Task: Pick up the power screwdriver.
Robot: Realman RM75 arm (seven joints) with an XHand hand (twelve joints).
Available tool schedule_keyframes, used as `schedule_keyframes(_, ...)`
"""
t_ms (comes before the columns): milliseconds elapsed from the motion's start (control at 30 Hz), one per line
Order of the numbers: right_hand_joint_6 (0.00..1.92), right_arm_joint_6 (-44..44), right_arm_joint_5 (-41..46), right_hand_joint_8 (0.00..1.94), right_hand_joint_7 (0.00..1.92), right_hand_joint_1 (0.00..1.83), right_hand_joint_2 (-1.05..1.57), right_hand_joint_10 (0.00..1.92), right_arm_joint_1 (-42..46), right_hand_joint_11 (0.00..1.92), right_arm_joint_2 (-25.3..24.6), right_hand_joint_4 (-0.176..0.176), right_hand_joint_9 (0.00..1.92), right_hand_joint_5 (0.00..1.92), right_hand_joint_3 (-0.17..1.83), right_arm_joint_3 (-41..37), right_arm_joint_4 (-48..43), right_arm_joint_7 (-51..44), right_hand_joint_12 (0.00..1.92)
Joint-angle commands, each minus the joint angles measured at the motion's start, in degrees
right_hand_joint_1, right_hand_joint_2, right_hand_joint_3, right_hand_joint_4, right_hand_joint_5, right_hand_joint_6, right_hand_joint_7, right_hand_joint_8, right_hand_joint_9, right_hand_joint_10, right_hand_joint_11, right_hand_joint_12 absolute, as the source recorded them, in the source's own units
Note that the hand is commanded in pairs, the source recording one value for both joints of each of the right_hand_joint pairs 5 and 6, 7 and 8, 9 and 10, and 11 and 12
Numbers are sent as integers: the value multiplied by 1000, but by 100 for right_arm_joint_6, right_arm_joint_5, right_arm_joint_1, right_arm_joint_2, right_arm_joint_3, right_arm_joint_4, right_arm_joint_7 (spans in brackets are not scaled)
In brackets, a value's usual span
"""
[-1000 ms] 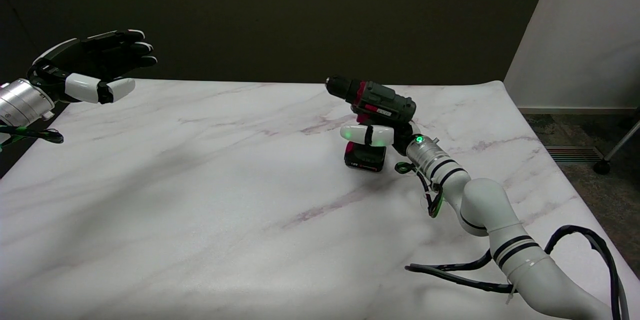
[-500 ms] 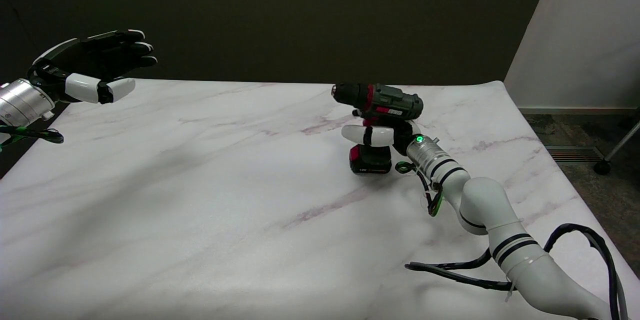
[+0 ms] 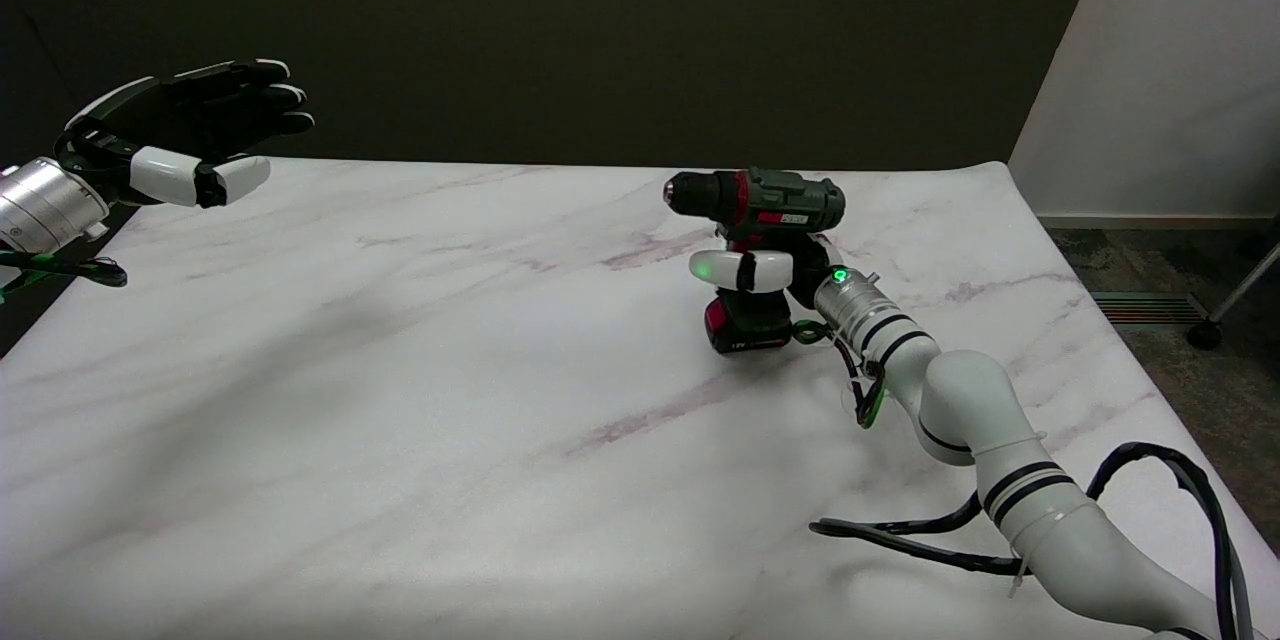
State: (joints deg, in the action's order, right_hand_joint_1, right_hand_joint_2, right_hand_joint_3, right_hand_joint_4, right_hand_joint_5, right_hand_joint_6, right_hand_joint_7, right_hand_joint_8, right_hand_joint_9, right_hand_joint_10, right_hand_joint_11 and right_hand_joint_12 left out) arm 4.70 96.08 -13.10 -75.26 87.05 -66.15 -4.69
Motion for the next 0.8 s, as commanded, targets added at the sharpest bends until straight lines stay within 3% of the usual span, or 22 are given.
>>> schedule_keyframes(33,1754,22,23,1920,1920,1030,-358,1920,-43,1518,-7,176,1920,1754,772,1,95,-1,1518)
schedule_keyframes(100,1906,22,23,1920,1920,1022,-359,1920,-43,1630,-7,176,1920,1906,765,-22,63,-1,1630)
schedule_keyframes(267,1920,-10,23,1920,1920,1022,-364,1920,-43,1911,33,176,1920,1920,701,-70,-160,-1,1911)
schedule_keyframes(400,1920,6,23,1920,1920,1031,-302,1920,-59,1920,49,176,1920,1920,639,-118,-257,7,1920)
schedule_keyframes(800,1920,38,390,1920,1920,1023,-297,1920,-147,1920,129,176,1920,1920,702,-183,-425,-1,1920)
